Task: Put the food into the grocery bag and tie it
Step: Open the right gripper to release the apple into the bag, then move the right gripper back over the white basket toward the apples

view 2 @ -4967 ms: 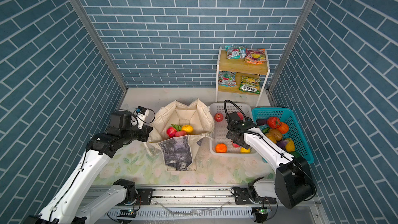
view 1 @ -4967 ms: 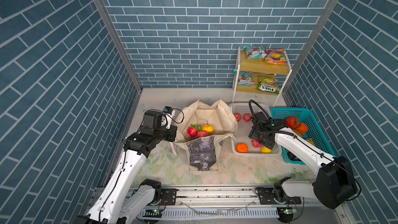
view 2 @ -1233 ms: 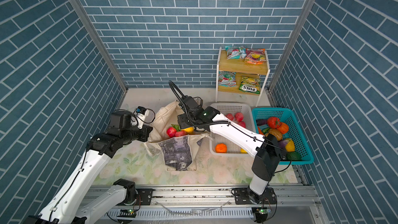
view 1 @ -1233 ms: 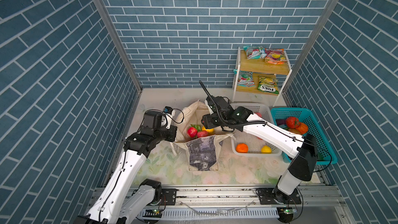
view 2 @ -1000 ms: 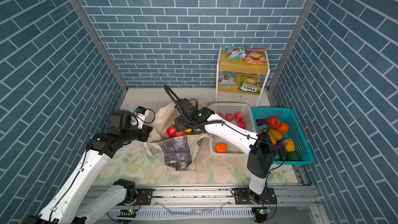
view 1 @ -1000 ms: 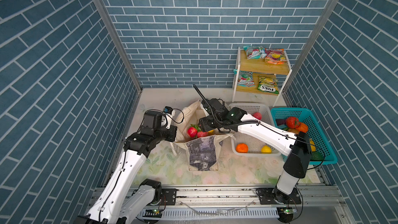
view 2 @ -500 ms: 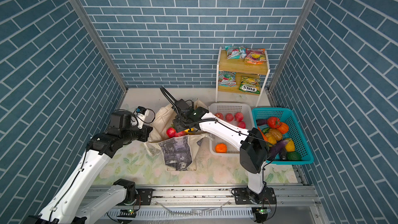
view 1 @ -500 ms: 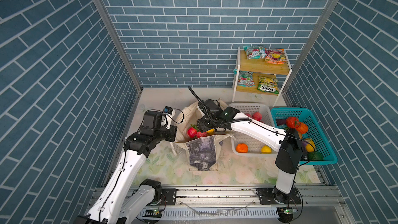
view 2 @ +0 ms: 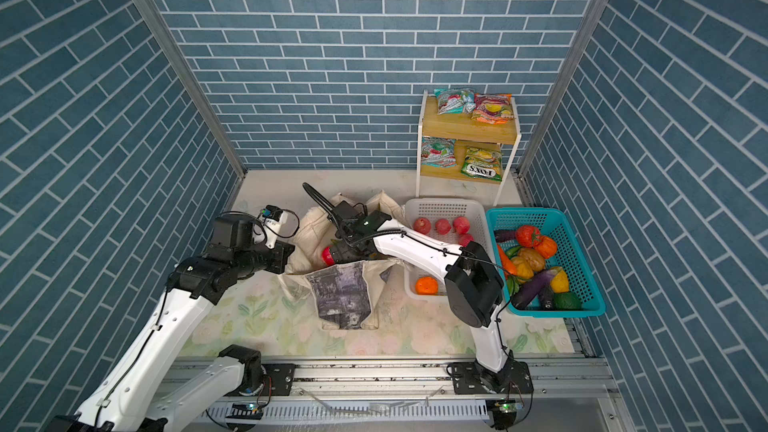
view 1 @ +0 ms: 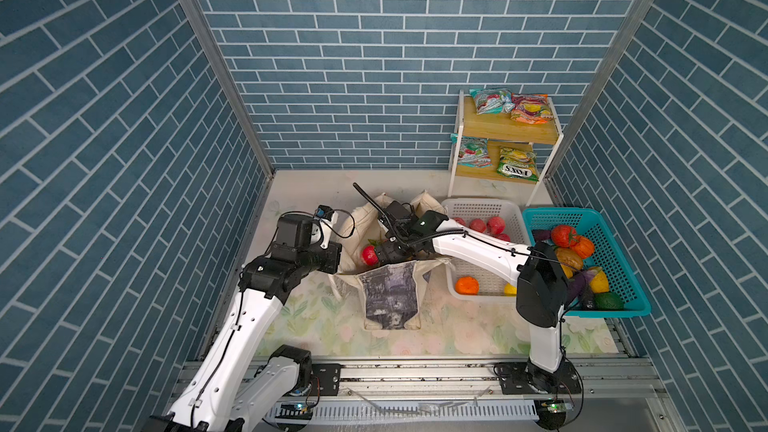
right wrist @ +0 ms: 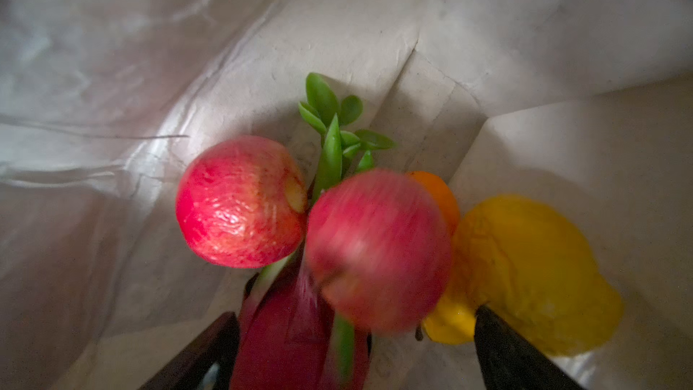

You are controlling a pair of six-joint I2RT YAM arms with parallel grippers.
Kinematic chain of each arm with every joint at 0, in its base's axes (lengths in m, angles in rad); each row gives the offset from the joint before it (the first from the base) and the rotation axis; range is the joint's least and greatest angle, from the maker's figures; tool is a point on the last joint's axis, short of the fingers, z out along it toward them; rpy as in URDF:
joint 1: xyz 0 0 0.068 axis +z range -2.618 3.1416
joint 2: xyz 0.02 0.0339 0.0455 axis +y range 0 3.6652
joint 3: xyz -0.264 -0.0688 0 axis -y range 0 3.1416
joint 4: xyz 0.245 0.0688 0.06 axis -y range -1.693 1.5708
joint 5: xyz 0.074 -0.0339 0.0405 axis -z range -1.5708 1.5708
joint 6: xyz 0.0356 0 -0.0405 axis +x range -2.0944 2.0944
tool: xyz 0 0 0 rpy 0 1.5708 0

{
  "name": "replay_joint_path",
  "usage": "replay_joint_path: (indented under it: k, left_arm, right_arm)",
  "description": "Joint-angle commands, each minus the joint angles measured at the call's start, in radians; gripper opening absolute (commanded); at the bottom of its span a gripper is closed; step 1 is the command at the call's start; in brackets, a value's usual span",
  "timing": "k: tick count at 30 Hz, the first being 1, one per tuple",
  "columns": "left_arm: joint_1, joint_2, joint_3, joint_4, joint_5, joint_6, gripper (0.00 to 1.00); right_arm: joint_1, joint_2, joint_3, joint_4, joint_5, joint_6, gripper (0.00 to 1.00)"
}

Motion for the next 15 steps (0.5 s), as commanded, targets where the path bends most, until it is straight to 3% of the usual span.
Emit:
replay_joint_path:
  k: [1, 15]
  left_arm:
    - [0.005, -0.015, -0.008, 0.023, 0.001, -0.002, 0.0]
    - [0.005, -0.015, -0.008, 0.022, -0.002, -0.002, 0.0]
  right_arm:
    - [0.005, -0.023, 0.019, -0.035, 0.028, -0.03, 0.99]
    - [0.014, -0.276, 0.104, 0.039, 0.165, -0.096, 0.99]
